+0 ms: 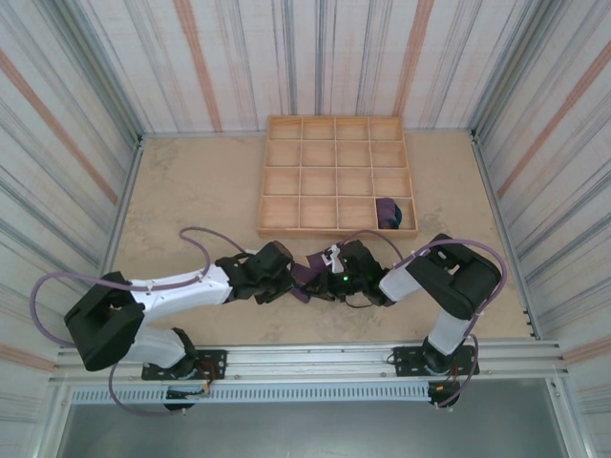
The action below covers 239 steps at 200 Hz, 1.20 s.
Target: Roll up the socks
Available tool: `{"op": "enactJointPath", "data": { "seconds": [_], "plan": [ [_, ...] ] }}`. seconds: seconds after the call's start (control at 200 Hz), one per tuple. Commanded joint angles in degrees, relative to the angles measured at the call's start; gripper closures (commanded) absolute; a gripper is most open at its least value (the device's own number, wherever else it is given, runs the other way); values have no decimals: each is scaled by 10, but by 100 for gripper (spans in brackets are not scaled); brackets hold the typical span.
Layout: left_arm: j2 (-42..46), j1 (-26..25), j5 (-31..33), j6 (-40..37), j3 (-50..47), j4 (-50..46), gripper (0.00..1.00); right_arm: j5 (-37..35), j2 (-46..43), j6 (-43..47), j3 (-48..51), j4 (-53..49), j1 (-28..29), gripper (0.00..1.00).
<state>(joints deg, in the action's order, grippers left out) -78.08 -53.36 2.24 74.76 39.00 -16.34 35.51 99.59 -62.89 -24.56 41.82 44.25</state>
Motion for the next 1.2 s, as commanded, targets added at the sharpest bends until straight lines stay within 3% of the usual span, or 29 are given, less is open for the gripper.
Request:
{"op": "enactJointPath", "data": {
  "seconds": [0.0,0.466,0.596,0.701,0.731,0.967,1.092,1.192],
  "plan": [
    [-13,2,18,20,-12,16,54,-52,32,-19,28,-175,3,100],
    [-89,7,-4,81,-44,99,65,-47,36,-16,29,-168,-3,100],
    [-89,9,0,91,-48,83,76,-45,34,-13,32,-157,-4,100],
    [-88,12,1,89,-47,59,96,-44,33,0,29,-155,-5,100],
    [-87,12,0,88,-47,54,100,-42,32,6,28,-153,-4,97],
    [-64,18,-10,74,-37,1,100,-51,-19,90,-9,-208,3,72],
    [-48,35,-34,62,-32,-26,100,-97,-76,172,-50,-312,23,52],
    [-34,43,-43,60,-25,-59,100,-160,-129,226,-76,-389,44,45]
  ]
}}
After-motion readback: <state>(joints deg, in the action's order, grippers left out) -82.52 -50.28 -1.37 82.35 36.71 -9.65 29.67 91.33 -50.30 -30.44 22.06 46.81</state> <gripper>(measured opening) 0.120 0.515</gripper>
